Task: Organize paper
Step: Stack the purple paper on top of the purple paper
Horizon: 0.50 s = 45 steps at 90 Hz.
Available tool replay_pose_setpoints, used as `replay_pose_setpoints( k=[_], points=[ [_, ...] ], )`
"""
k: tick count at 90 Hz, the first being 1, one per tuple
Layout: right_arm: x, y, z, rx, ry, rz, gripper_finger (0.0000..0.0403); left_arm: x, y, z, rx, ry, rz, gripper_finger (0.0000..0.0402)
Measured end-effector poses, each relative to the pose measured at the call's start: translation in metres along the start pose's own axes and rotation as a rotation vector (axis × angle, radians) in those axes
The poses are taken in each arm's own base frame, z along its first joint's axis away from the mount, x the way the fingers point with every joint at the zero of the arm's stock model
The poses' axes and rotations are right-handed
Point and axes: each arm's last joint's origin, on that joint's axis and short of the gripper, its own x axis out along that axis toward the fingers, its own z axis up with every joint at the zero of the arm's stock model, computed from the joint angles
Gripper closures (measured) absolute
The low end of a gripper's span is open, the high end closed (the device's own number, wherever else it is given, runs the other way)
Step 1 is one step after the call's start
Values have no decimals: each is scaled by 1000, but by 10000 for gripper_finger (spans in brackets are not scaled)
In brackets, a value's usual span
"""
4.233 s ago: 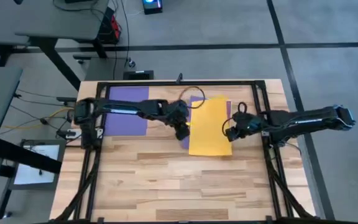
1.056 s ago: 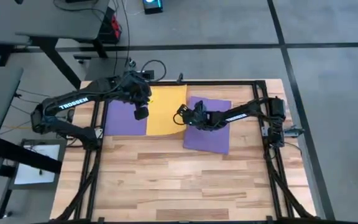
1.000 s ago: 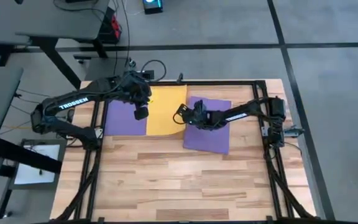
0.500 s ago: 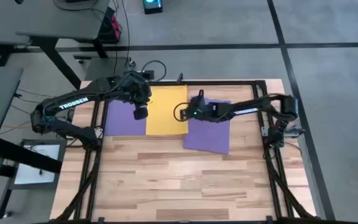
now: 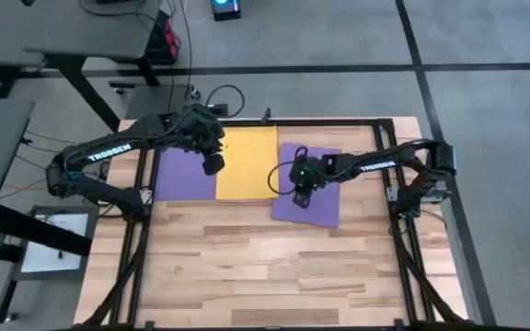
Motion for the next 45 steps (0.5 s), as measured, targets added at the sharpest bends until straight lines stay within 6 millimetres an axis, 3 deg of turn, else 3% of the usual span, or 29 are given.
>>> replay_pose_setpoints(
  k=[16, 45],
  points=[
    [2, -1, -20, -99, 76, -10, 271, -1, -10, -9, 51, 89, -68, 402],
    [-25, -21, -52, -70, 196, -41, 271, 9, -25, -11, 1, 164, -103, 402]
  ],
)
